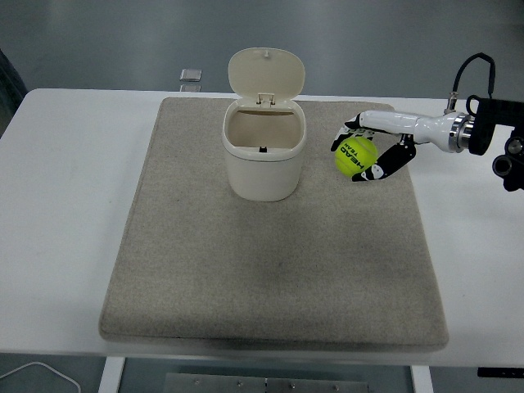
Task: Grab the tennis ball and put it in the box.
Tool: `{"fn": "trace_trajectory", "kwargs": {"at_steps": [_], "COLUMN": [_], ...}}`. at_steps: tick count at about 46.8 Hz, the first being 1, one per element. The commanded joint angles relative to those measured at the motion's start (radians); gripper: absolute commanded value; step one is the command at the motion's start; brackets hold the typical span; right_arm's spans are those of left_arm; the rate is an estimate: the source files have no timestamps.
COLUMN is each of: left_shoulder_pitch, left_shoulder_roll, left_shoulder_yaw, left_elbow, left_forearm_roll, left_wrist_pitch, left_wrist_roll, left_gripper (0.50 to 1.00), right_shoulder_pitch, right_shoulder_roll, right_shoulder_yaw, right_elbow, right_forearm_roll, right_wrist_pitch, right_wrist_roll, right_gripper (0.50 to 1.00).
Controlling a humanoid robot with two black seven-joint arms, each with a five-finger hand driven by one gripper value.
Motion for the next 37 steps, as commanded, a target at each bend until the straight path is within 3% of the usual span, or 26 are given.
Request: {"fn": "trace_trajectory", "kwargs": {"at_steps": [1, 17, 37], "left_shoulder_pitch": [0.0, 0.0, 0.0], "left_shoulder_roll": [0.0, 0.0, 0.0], "left_shoulder_yaw": [0.0, 0.0, 0.0], "left_elbow": [0.0, 0.0, 0.0], "left_forearm_roll": [0.0, 0.0, 0.0], "left_wrist_pitch": [0.0, 0.0, 0.0], "left_wrist_roll": [-0.001, -0.001, -0.001], "left_gripper": [0.992, 0.992, 0.992], "right_shoulder_pitch": [0.004, 0.063, 0.096], "right_shoulder_roll": [-0.017, -0.043, -0.043], "right_shoulder_yaw": [0.036, 0.066, 0.117], "right_elbow": [0.018, 0.052, 0.095], "right_forearm_roll": [0.016, 0.066, 0.111], "right_wrist_pitch": [0.039, 0.133, 0.182], "right_wrist_roll": [0.007, 0.033, 0.042], "right_gripper": [0.5, 0.5, 0.5]}}
